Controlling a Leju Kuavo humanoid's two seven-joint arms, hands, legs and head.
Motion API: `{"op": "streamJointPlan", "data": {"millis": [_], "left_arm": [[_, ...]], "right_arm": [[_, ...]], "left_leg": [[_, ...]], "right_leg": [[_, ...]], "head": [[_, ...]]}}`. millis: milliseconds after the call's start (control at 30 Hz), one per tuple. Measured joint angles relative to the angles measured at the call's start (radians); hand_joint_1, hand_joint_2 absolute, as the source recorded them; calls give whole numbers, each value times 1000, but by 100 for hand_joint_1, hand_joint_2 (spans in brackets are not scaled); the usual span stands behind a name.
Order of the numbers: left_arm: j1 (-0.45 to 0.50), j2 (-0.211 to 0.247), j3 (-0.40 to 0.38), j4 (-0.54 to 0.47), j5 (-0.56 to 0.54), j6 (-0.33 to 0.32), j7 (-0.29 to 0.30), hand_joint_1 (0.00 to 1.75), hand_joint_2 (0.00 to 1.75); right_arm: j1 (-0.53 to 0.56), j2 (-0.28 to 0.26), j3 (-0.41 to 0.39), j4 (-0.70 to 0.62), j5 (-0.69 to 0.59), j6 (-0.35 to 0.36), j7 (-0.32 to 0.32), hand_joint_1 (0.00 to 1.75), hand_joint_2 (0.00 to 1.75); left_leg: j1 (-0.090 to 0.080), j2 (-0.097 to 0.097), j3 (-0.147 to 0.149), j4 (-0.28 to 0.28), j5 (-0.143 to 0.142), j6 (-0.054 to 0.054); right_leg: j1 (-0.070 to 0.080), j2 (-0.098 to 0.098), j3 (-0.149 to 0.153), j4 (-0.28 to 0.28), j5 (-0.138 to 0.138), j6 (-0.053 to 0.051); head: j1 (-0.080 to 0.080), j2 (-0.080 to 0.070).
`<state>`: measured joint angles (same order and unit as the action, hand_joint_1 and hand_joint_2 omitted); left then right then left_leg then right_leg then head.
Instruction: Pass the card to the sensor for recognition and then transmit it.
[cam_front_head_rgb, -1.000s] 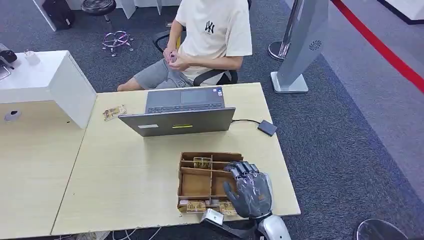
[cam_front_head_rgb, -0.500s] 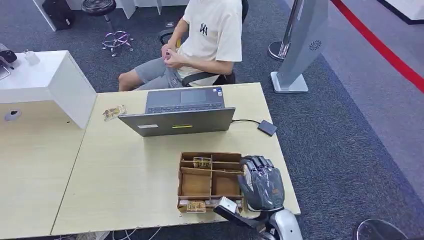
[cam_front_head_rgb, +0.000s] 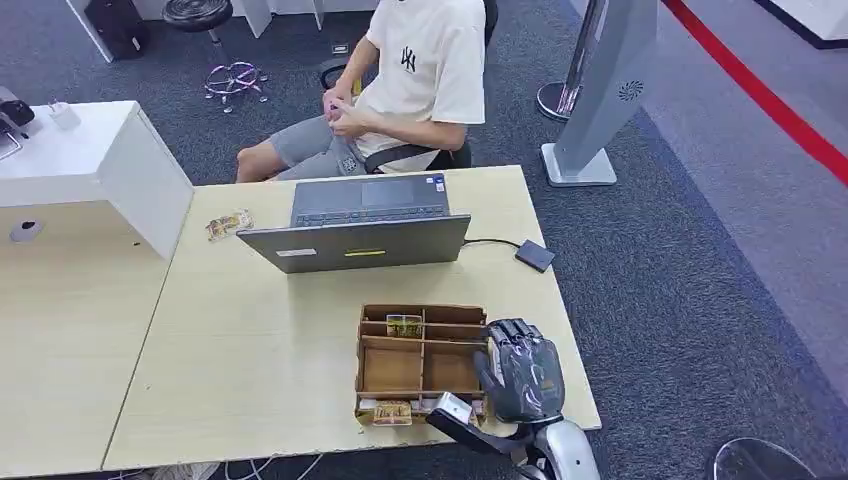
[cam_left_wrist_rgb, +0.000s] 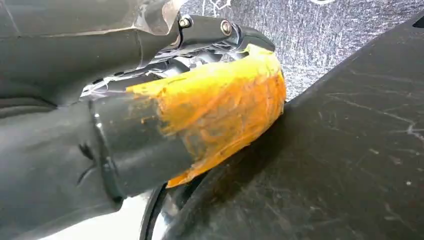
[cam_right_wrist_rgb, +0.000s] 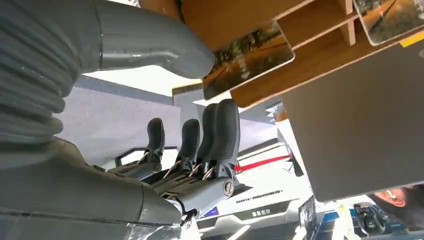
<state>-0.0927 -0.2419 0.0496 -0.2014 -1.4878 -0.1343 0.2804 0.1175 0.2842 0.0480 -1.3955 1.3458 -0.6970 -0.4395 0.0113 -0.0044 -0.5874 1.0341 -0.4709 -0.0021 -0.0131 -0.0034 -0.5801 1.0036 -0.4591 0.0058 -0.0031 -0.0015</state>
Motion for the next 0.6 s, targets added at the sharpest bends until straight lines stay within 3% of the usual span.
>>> {"op": "streamJointPlan", "data": {"millis": [500, 600], "left_arm": [[-2, 0, -2, 0, -11, -9, -8, 0, 0], [-2, 0, -3, 0, -14, -10, -9, 0, 0]], "right_arm": [[-5, -1, 19, 12, -22, 0, 6, 91, 175], [-6, -2, 26, 12, -26, 0, 6, 99, 175]], "left_leg": [[0, 0, 0, 0, 0, 0], [0, 0, 0, 0, 0, 0]], "right_leg": [[0, 0, 0, 0, 0, 0], [0, 0, 0, 0, 0, 0]], "head": [[0, 0], [0, 0]]}}
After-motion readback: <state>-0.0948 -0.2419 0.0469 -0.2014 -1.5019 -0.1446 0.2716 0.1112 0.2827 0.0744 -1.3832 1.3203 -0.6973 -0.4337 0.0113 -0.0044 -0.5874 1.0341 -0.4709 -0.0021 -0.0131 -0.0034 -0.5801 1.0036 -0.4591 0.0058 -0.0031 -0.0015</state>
